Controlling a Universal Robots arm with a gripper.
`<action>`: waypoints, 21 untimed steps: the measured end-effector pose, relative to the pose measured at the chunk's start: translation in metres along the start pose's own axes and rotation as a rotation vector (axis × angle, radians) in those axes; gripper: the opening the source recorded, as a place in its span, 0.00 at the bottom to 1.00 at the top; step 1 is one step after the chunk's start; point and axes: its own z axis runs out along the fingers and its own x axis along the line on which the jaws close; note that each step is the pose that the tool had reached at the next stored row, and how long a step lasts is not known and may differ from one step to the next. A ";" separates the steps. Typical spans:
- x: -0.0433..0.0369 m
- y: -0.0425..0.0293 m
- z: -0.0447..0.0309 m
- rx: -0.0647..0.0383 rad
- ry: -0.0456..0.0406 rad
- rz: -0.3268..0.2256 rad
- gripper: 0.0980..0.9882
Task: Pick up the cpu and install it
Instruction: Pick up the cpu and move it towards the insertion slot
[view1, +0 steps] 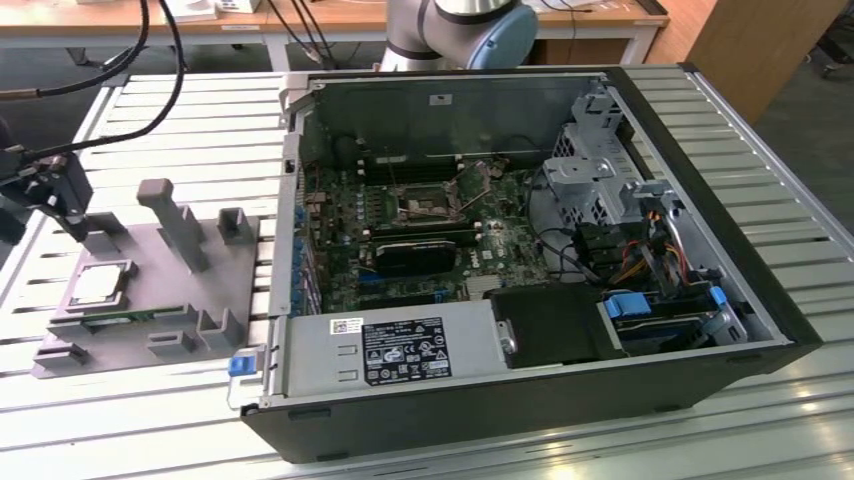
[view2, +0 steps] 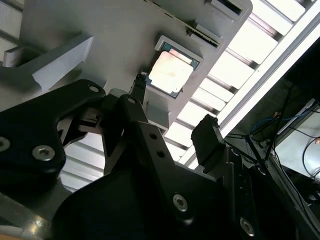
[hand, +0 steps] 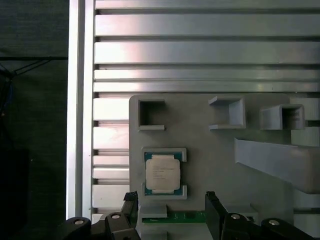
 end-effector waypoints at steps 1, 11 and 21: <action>0.0000 -0.0002 0.0018 0.000 0.0000 0.000 0.62; -0.0003 -0.0016 0.0200 0.000 0.0000 -0.001 0.63; 0.0018 -0.0025 0.0367 0.000 0.0005 -0.010 0.70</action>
